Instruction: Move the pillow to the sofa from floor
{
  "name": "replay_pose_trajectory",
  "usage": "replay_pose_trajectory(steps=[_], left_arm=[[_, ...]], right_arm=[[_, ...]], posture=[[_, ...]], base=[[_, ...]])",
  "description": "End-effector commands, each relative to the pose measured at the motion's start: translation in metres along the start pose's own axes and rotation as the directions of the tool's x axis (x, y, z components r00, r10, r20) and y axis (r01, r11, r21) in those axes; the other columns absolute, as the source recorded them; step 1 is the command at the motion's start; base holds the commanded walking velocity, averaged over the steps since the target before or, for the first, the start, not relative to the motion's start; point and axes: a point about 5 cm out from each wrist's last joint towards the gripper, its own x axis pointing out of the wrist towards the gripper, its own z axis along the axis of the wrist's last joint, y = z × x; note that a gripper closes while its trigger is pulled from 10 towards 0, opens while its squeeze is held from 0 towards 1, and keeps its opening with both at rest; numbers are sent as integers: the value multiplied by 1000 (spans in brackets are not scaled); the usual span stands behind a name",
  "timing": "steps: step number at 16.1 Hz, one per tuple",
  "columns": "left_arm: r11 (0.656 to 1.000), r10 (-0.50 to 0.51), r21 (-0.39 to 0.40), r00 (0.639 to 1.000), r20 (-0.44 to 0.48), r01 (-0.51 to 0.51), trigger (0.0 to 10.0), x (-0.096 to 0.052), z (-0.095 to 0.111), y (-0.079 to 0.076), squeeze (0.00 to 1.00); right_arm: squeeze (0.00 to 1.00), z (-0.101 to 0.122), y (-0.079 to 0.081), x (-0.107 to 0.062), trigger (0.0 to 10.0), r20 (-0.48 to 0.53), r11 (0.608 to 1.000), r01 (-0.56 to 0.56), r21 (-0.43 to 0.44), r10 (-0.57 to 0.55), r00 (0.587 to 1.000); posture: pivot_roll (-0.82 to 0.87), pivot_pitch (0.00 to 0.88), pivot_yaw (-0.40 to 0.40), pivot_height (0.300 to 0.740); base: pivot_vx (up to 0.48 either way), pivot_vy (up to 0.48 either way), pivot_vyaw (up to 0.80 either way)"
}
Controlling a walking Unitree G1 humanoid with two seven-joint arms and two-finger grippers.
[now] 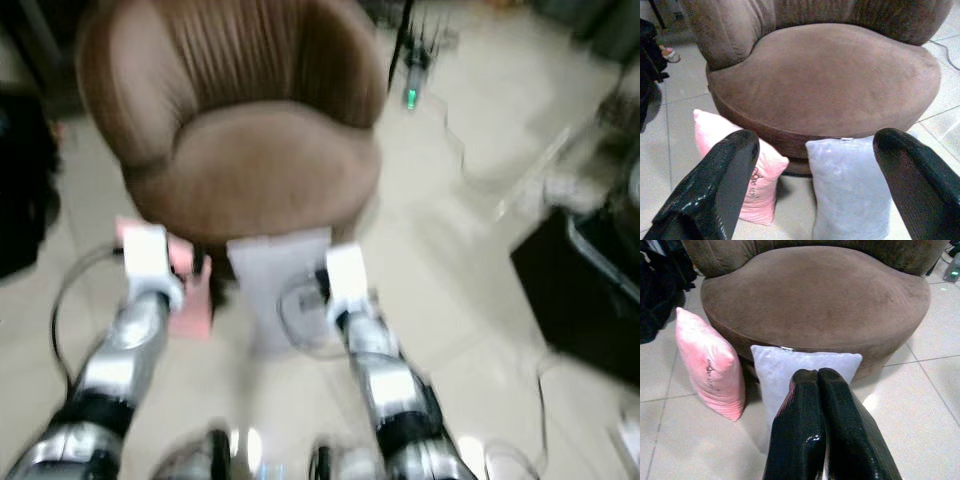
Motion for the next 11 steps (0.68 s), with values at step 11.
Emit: replay_pose_trajectory(steps=[11], left_arm=[[1000, -10, 8, 1000, -9, 10, 10000, -4, -4, -2, 0]], right_arm=[[0, -8, -3, -2, 10000, -56, 1000, 18, -23, -19, 998]], posture=[[-84, 202, -91, 720]], base=[[0, 0, 0]])
